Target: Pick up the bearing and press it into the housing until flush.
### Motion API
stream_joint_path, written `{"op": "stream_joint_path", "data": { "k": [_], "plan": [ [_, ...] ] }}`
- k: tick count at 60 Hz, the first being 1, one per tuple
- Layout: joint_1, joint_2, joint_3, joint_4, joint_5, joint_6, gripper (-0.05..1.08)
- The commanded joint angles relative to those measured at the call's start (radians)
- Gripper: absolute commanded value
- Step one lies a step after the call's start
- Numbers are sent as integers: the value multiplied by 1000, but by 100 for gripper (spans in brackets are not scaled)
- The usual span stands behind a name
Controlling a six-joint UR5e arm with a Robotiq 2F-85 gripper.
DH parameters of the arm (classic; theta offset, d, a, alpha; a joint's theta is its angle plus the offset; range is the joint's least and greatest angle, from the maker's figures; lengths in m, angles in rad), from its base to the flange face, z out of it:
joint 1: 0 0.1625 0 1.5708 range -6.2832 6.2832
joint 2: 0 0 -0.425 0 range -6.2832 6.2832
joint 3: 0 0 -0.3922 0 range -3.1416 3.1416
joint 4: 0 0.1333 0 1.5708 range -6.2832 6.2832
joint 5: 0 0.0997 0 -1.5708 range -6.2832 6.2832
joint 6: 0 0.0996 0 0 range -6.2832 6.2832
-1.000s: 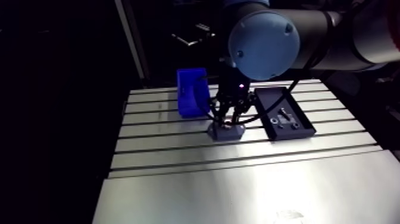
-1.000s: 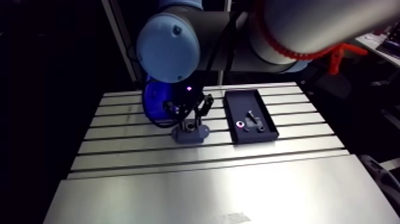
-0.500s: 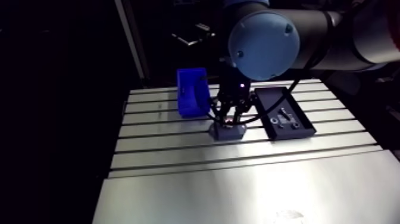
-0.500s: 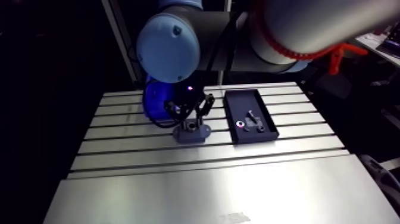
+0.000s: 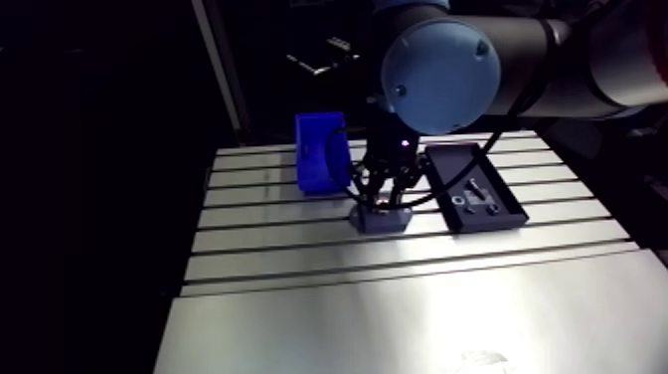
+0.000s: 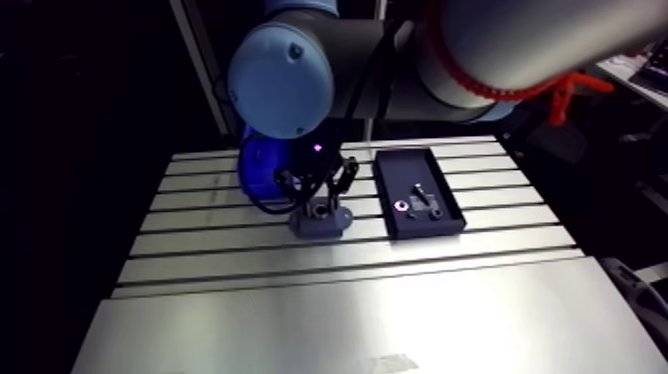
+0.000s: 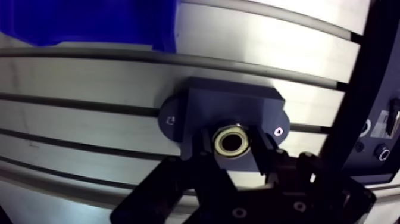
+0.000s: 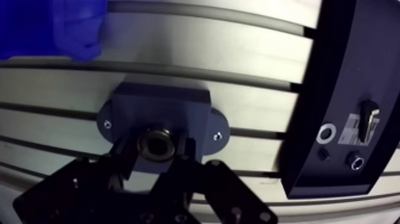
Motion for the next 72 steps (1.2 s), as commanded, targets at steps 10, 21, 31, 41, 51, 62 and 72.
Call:
{"op": "stream_joint_path", "data": {
  "k": [10, 21, 31, 41, 51, 62, 72],
  "plan": [
    [0, -10, -1, 4, 2, -3, 20],
    [3, -39, -5, 2, 5, -32, 0],
    [3, -73, -24, 31, 5, -32, 0],
    [2, -89, -43, 84, 7, -14, 37],
    [-1, -92, -56, 92, 11, 23, 107],
    [0, -81, -61, 108, 13, 62, 108],
    [0, -77, -58, 105, 13, 67, 108]
  ]
}}
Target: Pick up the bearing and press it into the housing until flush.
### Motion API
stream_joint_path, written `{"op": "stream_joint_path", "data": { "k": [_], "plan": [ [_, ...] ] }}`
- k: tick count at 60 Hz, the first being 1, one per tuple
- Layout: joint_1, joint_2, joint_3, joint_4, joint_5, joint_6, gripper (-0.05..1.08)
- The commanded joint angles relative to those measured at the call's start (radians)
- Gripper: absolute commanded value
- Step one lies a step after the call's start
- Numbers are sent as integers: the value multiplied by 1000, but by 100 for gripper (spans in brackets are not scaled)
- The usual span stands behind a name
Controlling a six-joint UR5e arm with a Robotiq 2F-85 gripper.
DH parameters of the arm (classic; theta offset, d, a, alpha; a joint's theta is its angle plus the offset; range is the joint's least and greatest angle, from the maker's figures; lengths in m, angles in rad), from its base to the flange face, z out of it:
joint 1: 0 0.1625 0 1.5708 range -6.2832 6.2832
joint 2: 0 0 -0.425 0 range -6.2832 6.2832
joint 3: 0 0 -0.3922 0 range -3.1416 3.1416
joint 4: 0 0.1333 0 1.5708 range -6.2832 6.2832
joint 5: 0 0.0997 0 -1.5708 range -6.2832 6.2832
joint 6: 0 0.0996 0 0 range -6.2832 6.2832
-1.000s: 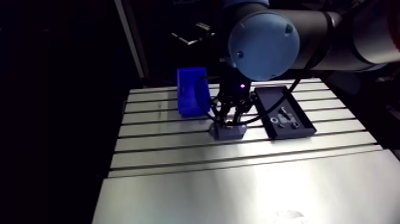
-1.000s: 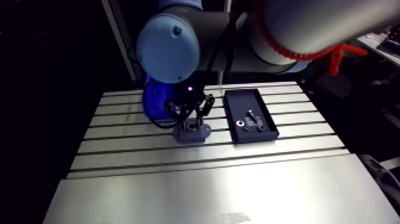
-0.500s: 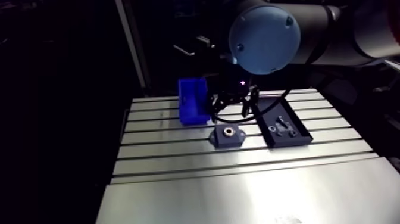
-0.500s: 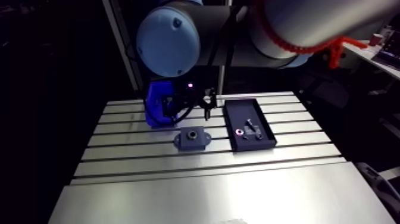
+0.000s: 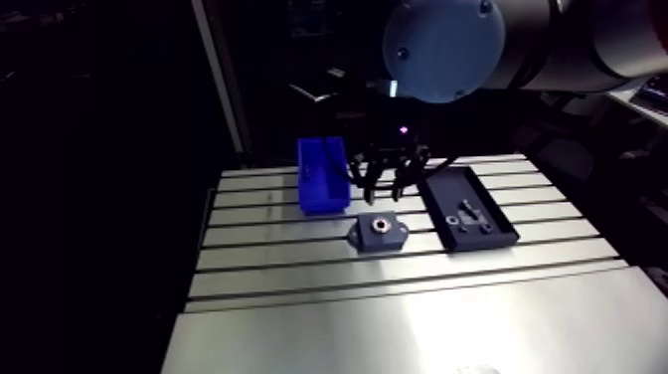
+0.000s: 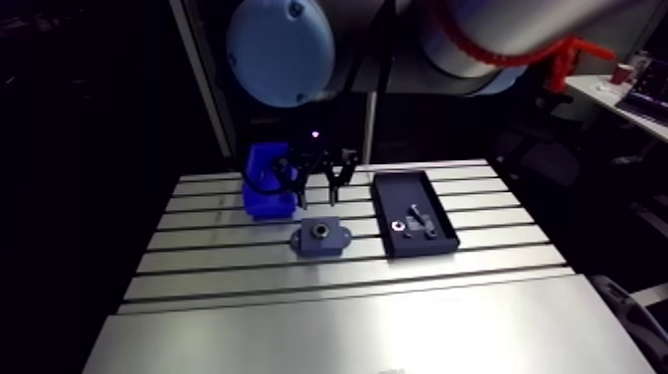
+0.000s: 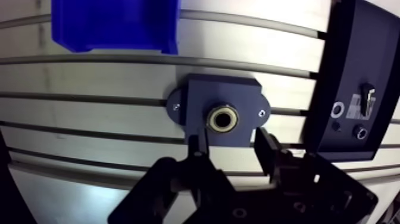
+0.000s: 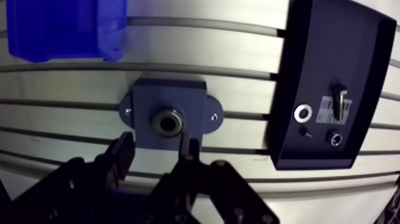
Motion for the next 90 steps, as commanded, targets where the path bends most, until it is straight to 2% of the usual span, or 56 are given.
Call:
{"op": "stream_joint_path", "data": {
  "k": [1, 26, 90],
  "plan": [
    [0, 6, 0, 3, 1, 21, 108],
    [-1, 35, 20, -28, -4, 31, 108],
    [-7, 63, 52, -81, 1, 21, 108]
  ]
}}
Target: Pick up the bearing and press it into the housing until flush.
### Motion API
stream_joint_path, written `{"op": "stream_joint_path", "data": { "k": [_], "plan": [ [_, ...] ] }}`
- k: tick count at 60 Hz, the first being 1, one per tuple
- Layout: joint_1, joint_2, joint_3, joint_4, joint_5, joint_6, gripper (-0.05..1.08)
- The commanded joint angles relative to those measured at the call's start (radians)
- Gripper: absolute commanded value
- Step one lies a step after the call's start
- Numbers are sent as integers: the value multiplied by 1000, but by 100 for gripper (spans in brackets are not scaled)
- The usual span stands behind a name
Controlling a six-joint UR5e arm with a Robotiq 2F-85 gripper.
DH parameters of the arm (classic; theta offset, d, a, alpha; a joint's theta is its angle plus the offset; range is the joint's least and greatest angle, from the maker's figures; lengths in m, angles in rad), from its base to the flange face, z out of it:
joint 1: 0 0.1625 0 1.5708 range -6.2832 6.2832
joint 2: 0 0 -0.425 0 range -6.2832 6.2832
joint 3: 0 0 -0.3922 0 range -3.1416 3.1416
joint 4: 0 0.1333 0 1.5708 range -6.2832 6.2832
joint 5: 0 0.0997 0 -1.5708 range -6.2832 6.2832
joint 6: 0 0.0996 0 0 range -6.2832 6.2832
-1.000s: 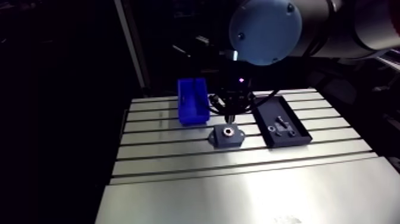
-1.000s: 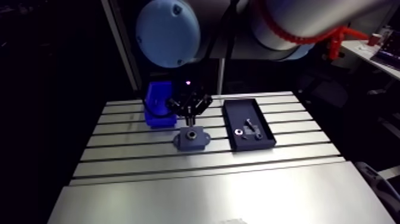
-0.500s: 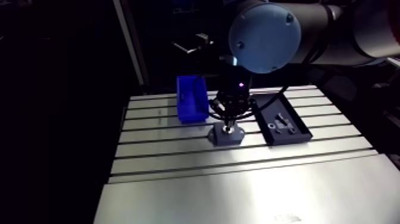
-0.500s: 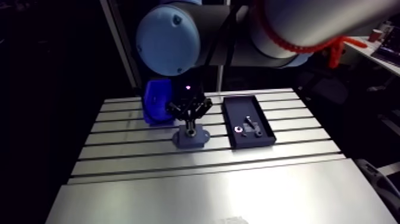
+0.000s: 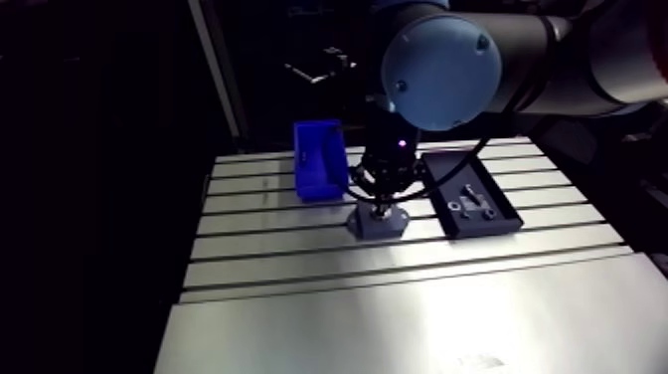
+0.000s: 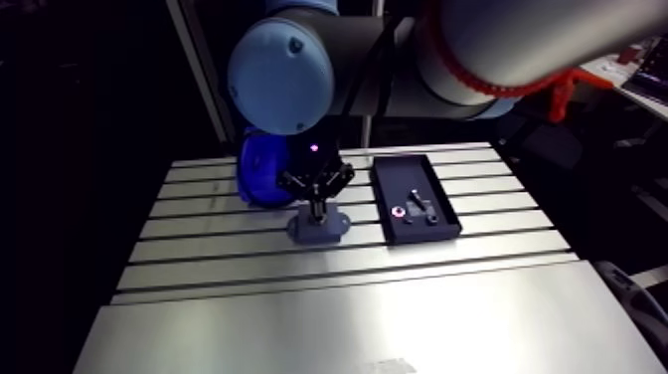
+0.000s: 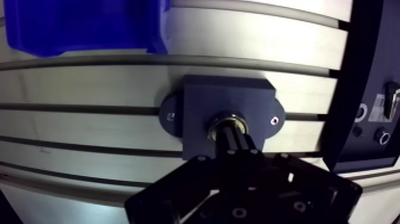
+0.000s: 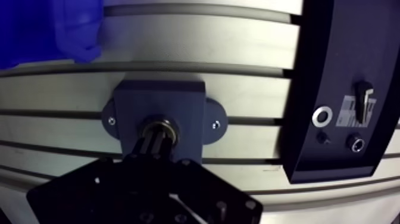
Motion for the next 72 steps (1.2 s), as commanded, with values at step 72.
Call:
{"op": "stream_joint_path", "data": {
  "k": [72],
  "plan": [
    [-3, 26, 7, -7, -1, -5, 108]
  ]
}}
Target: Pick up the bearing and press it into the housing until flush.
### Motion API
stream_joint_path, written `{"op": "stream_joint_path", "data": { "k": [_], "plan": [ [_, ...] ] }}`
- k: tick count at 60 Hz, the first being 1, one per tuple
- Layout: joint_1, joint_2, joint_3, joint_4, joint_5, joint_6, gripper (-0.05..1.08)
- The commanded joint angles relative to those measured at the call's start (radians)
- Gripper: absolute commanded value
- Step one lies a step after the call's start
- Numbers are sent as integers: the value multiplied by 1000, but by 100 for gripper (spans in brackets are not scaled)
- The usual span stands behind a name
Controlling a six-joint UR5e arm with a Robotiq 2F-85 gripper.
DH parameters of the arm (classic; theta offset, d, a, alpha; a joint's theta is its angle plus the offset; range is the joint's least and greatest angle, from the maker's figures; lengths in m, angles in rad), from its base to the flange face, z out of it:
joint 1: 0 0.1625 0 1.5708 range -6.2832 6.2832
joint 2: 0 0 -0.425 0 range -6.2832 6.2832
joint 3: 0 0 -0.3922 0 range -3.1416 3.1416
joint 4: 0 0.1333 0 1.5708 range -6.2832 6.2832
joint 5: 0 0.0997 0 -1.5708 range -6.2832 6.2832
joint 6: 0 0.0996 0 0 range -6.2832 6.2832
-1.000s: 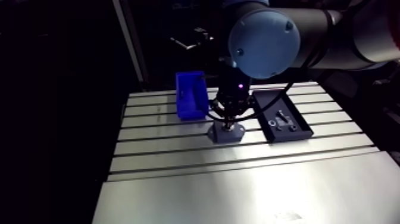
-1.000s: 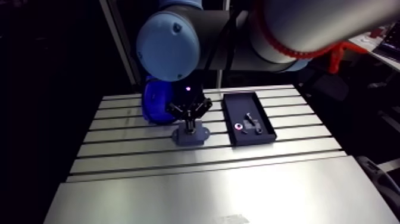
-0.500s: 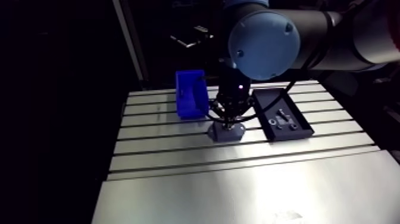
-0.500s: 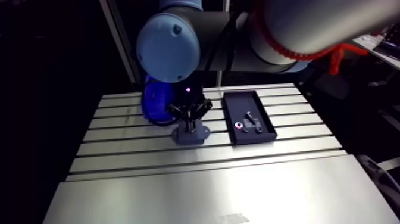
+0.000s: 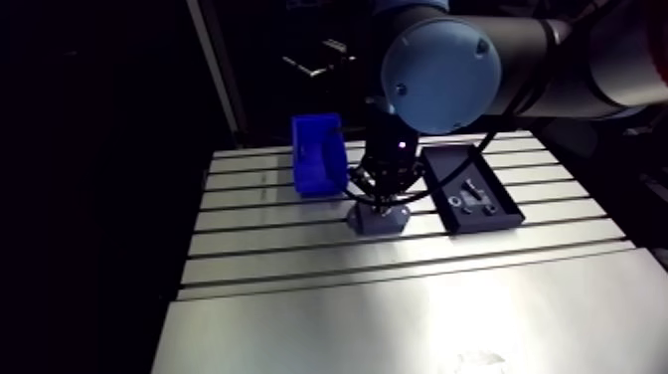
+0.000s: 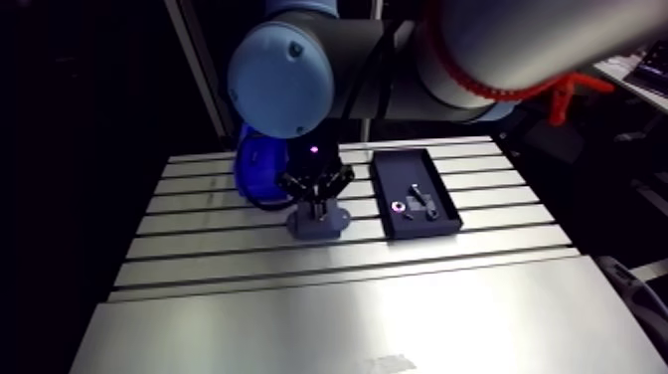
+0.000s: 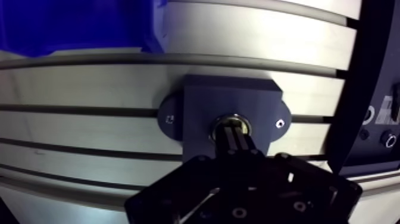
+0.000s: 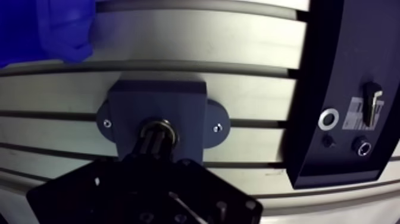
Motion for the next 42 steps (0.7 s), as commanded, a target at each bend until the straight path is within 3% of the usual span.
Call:
{"op": "stream_joint_path", "data": {
  "k": [1, 25, 42],
  "plan": [
    [-1, 6, 0, 0, 0, -2, 108],
    [-1, 6, 0, 0, 0, -2, 108],
    [0, -46, -22, 12, 3, -2, 108]
  ]
}}
